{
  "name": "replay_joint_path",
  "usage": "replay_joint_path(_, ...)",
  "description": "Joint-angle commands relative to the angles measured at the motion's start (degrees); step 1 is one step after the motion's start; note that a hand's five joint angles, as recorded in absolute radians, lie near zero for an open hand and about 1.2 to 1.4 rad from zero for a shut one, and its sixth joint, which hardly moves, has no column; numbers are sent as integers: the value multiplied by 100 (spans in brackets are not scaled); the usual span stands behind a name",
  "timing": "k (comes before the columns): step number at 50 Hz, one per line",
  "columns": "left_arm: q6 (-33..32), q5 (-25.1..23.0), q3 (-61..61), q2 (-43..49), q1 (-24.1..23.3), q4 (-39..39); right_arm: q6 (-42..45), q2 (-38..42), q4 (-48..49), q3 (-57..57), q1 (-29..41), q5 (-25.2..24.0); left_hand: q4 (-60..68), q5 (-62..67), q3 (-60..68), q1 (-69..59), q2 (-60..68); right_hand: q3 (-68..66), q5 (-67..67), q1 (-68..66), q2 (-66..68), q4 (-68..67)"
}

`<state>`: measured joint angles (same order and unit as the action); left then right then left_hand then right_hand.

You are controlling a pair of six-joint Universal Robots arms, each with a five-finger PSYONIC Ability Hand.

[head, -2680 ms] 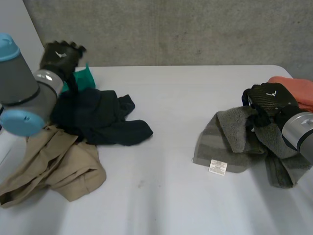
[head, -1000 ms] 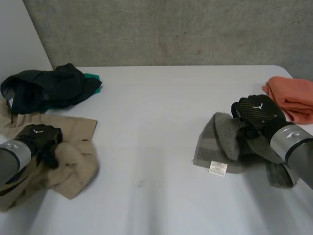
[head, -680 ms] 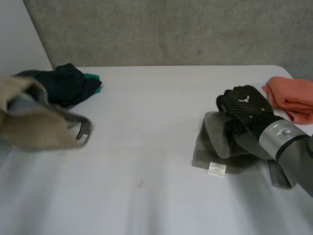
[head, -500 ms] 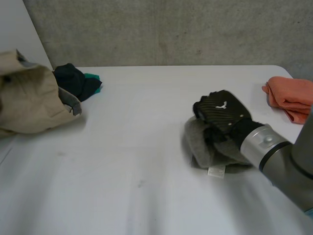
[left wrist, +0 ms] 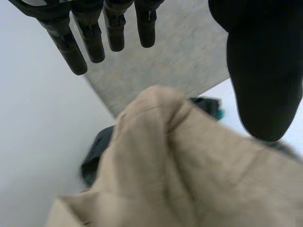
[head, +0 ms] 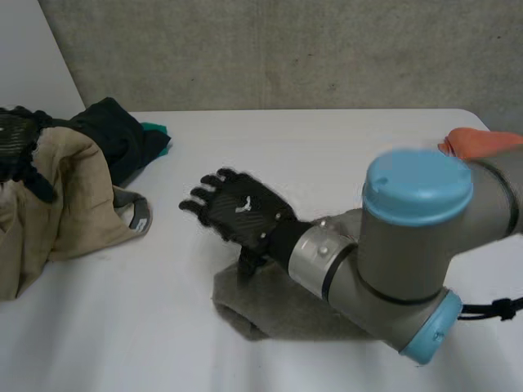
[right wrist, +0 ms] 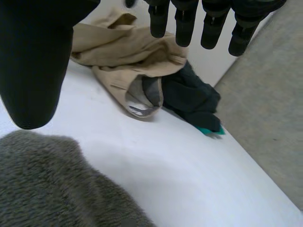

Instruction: Fold the laundry.

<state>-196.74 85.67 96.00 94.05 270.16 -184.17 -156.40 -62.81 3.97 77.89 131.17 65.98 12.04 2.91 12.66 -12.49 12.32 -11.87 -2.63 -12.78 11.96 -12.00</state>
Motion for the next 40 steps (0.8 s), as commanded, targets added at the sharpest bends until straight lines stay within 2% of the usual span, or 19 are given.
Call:
replay_joint_path(1, 443, -287, 717, -677, -701, 170, -154, -855, -1301, -459, -732, 810, -166, -253, -228, 211, -194, 187, 263, 278, -196, 200)
replay_joint_path(5, 733, -525, 1016, -774, -1210, 346, -32, -1286, -1776, -442, -1583, 767, -149, -236, -211, 194, -177, 187, 263, 278, -196, 200)
replay_joint_path(8, 970, -674, 1157, -686, -1711, 557, 241, -1304, -1917, -371, -1927, 697, -116, -202, -178, 161, -144, 187, 263, 278, -196, 200)
replay_joint_path(12, 1233, -701, 1166, -144, -2457, 663, 934, -1200, -2119, -144, -2401, 583, -65, -152, -128, 110, -93, -499, -424, -408, 491, -487)
replay_joint_path(14, 1260, -666, 1123, 139, -2634, 637, 1085, -1138, -2128, -11, -2464, 530, -65, -152, -127, 110, -93, -603, -528, -512, 595, -591)
replay_joint_path(19, 1269, -438, 815, 991, -2977, 426, 1217, -804, -1892, 428, -2526, 310, -65, -152, -127, 110, -93, -671, -595, -580, 662, -658)
replay_joint_path(26, 1181, 248, 218, 2090, -3276, -57, 1226, -5, -469, 780, -2438, 292, 102, 16, 40, -58, 74, -1072, -997, -982, 1064, -1060)
replay_joint_path(30, 1094, 468, -134, 2547, -3408, -154, 1217, 461, 138, 745, -2324, 371, 1109, 1023, 1047, -1065, 1082, -2013, -1938, -1923, 2005, -2001)
replay_joint_path(33, 1058, 415, -406, 2803, -3557, -137, 1217, 795, 464, 579, -2227, 407, 3543, 3457, 3481, -3499, 3516, -3761, -3685, -3670, 3752, -3748)
replay_joint_path(34, 1032, 441, -555, 2890, -3619, -163, 1217, 927, 560, 448, -2175, 433, 5300, 5213, 5238, -5255, 5272, -5098, -5023, -5007, 5090, -5085)
replay_joint_path(36, 997, 494, -714, 2891, -3637, -224, 1244, 1051, 657, 263, -2131, 459, 6788, 6702, 6726, -6744, 6760, -6805, -6730, -6714, 6797, -6793)
replay_joint_path(40, 751, 933, -1355, 2637, -3602, -628, 1217, 1253, 798, -378, -2051, 652, 6796, 6709, 6734, -6751, 6768, -6813, -6737, -6722, 6804, -6800)
